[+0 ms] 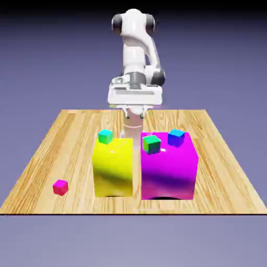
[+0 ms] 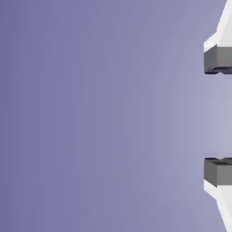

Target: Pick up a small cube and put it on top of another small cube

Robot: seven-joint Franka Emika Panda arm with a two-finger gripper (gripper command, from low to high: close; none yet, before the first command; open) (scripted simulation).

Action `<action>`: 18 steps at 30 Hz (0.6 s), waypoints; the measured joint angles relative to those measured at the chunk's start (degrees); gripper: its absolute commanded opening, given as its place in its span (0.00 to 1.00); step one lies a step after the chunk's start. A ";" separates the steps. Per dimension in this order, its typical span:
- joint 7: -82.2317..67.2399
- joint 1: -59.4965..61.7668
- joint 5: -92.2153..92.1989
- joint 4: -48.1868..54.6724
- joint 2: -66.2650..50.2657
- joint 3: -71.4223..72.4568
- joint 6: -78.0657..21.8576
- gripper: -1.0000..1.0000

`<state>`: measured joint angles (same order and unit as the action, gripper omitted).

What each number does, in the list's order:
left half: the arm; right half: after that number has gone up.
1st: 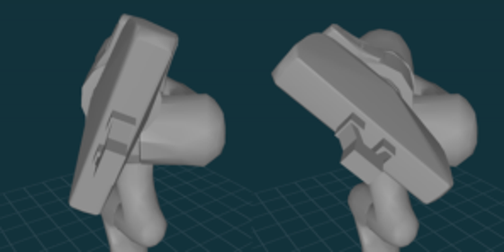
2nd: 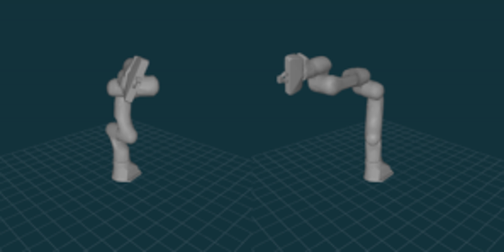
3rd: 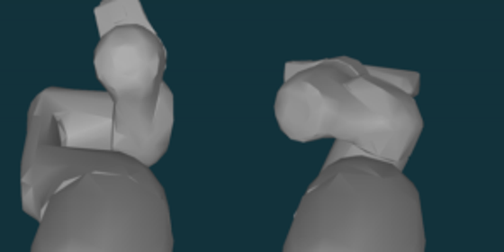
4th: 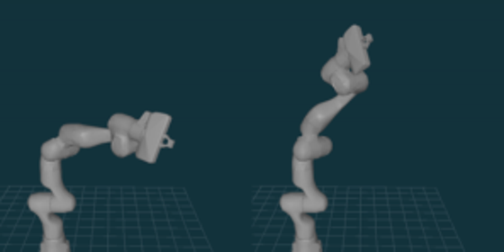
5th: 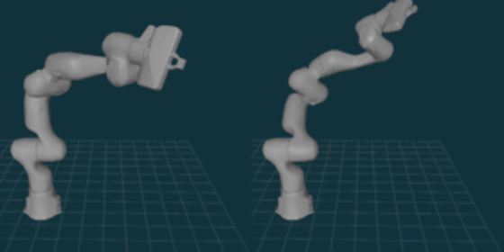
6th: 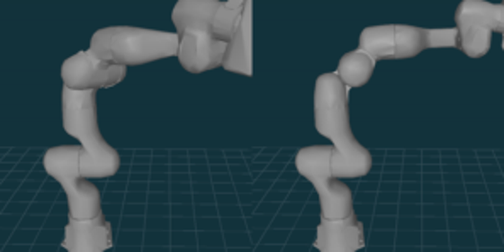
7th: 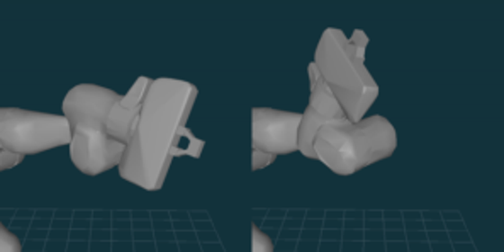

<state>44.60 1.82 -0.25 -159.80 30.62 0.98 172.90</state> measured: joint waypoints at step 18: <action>32.04 37.57 -3.78 17.97 -30.42 14.64 -16.48 0.50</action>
<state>76.64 39.38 -4.03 -141.83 0.20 15.62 156.42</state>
